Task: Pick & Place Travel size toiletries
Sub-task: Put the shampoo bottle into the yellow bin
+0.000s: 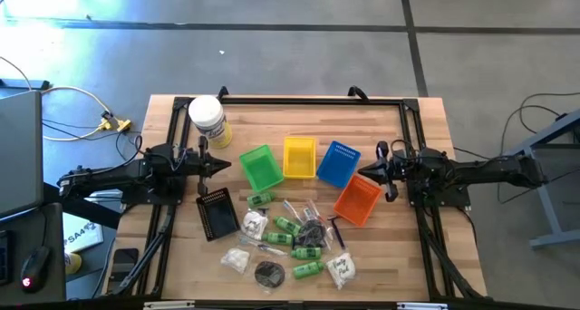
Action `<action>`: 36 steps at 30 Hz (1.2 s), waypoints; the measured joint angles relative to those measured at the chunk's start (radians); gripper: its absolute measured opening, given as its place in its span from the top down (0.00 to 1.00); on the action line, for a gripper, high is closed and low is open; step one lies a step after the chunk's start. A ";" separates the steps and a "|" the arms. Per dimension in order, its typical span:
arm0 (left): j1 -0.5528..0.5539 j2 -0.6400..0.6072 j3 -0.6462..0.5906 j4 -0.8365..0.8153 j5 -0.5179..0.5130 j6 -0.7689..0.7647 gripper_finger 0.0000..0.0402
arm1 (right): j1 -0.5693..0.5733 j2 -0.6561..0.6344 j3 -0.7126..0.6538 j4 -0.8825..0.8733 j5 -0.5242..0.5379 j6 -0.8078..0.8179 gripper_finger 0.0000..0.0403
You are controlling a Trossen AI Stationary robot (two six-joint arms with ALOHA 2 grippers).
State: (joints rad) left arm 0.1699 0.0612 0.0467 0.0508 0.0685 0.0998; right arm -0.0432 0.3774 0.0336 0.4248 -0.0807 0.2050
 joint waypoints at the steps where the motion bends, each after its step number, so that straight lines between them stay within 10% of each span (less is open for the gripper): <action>1: 0.000 0.000 0.000 0.000 0.000 0.000 1.00 | 0.003 0.002 0.001 0.000 0.004 0.000 0.99; 21: 0.000 0.011 0.000 0.052 0.045 -0.072 1.00 | 0.006 0.027 0.003 -0.011 0.004 -0.048 0.99; 36: -0.001 0.338 0.205 0.185 0.058 -0.176 0.83 | 0.006 0.101 0.005 -0.003 0.004 -0.049 0.99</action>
State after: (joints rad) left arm 0.1692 0.3995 0.2521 0.2363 0.1268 -0.0764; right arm -0.0372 0.4783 0.0383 0.4215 -0.0765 0.1562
